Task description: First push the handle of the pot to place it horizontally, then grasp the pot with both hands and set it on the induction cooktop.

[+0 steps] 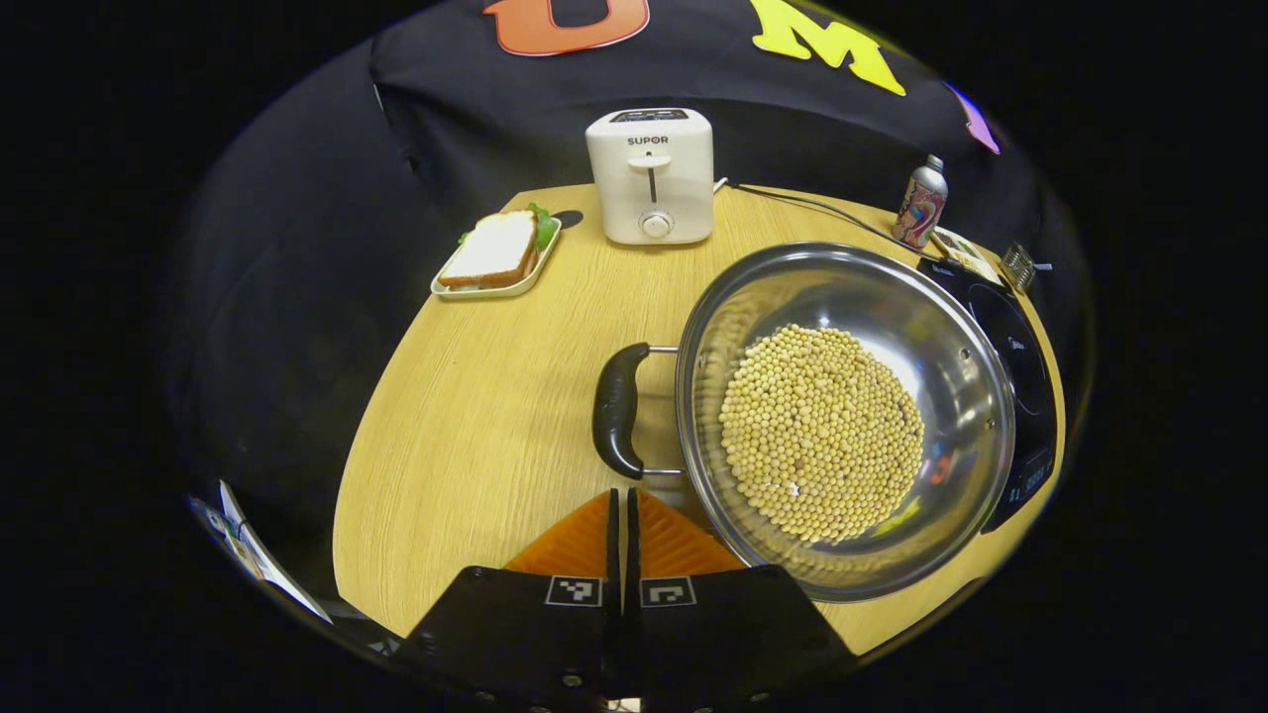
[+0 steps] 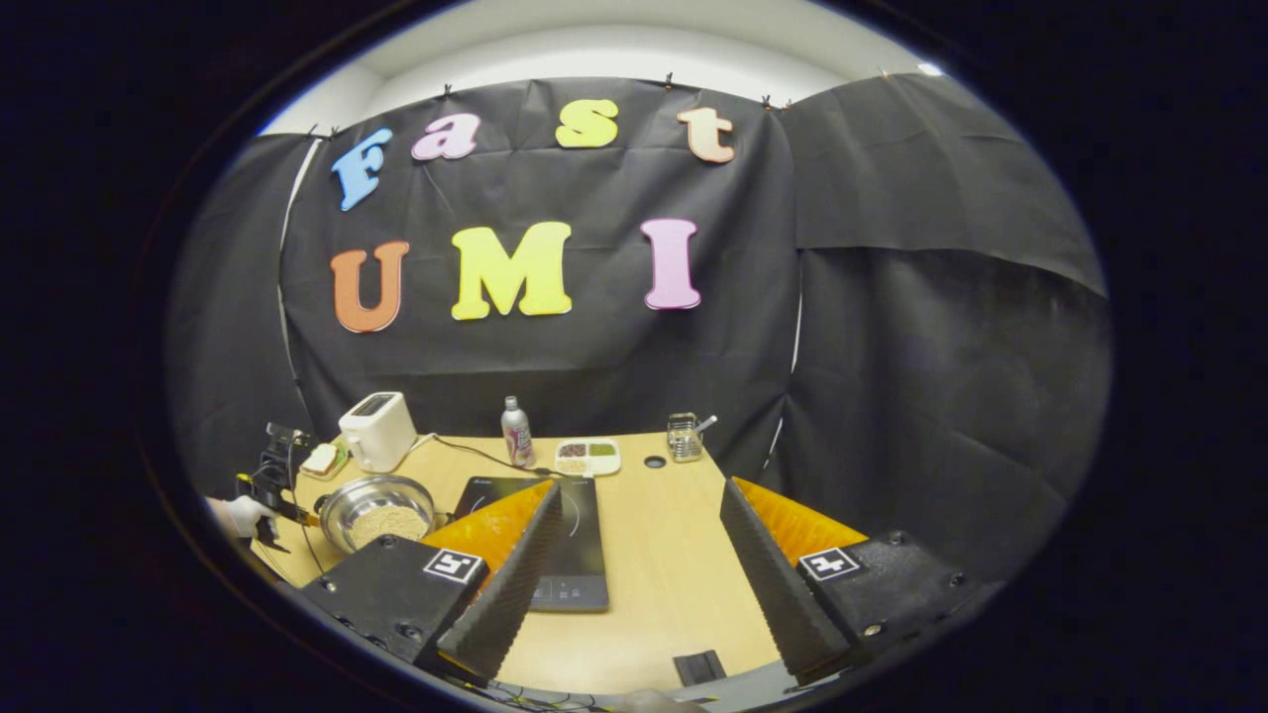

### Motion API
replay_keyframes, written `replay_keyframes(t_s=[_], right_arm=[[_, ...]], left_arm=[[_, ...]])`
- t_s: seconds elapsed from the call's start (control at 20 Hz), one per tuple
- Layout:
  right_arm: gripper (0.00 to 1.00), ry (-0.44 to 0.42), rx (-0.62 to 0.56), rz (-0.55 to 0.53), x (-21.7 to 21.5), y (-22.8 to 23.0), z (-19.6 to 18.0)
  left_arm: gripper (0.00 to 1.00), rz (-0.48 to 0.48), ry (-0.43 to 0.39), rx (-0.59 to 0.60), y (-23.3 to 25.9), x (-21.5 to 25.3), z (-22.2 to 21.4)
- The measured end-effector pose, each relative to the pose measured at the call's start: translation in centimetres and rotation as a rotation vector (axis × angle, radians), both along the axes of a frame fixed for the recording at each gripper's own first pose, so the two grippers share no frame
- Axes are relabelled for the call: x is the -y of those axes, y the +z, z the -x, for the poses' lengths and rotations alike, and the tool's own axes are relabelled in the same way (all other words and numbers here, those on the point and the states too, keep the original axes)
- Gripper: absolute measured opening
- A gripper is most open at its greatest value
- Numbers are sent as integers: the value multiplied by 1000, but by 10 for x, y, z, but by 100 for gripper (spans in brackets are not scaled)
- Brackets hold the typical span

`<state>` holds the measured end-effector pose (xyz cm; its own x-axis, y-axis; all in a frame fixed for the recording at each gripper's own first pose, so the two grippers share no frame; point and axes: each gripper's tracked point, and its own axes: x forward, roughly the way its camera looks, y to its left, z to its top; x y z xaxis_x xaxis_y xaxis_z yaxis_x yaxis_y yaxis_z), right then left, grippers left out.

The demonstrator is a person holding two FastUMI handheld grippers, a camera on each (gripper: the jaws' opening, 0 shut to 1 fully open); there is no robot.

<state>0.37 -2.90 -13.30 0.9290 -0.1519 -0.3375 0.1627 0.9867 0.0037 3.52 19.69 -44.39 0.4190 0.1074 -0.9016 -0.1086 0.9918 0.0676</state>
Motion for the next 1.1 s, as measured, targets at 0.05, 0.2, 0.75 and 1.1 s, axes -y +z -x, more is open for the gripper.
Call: replay_keyframes(t_s=[0.05,0.2,0.75,1.1], right_arm=[[96,5,-3,-2,-3,-2,-2],[100,28,-11,-7,-16,-5,-6],[97,206,-143,-54,-93,-76,-42],[97,383,-299,-128,-180,-150,-100]], left_arm=[[10,2,0,6,1,-1,-3],[0,16,-1,-1,1,0,-4],[0,0,29,149,42,-20,28],[91,-44,-51,234,72,-5,0]])
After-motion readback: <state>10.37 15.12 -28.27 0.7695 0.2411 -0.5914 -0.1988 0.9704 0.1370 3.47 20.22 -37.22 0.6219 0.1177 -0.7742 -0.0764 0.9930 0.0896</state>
